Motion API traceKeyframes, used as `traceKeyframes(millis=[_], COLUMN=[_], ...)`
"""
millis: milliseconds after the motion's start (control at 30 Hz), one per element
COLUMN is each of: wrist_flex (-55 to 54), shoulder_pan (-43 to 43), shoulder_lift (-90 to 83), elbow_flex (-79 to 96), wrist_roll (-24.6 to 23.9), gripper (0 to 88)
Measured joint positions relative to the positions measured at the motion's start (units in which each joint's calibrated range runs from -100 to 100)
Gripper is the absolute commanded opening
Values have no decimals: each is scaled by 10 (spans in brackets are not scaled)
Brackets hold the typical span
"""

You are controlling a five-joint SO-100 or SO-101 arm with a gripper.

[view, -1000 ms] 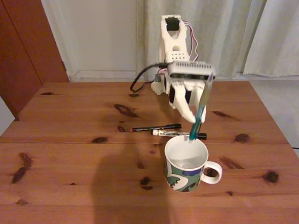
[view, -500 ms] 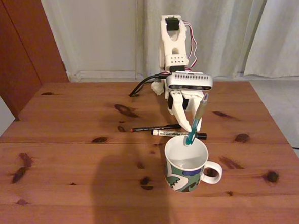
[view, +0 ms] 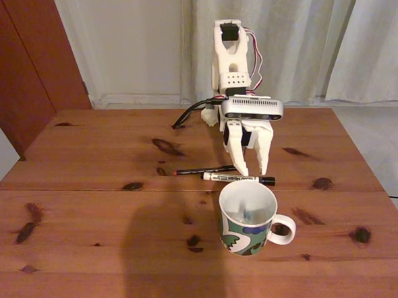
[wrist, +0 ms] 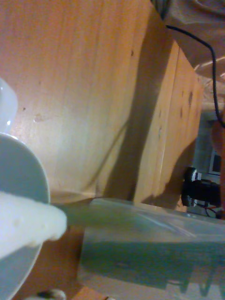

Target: Clean up the desk and place the pens and markers into the cup

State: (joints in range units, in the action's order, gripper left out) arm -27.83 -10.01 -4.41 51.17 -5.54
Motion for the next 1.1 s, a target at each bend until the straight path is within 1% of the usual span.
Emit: traceKeyframes(millis=[200,267,367,433,533,633,767,933,1033,1100], wrist_flex=[0,0,0,4,39,105,226,371,412,421], shoulder_pan=[2,4,15,28,41,60,83,108,117,120], shoulder_lift=[0,0,0,-7,-26,-53,-92,-111,-111,-112], elbow_flex=[0,0,-4,-12,-31,-49,-57,-57,-57,-57], wrist_roll=[0,0,2,0,1,6,41,110,139,158], gripper=[110,80,0,11,10,10,10,10,10,10])
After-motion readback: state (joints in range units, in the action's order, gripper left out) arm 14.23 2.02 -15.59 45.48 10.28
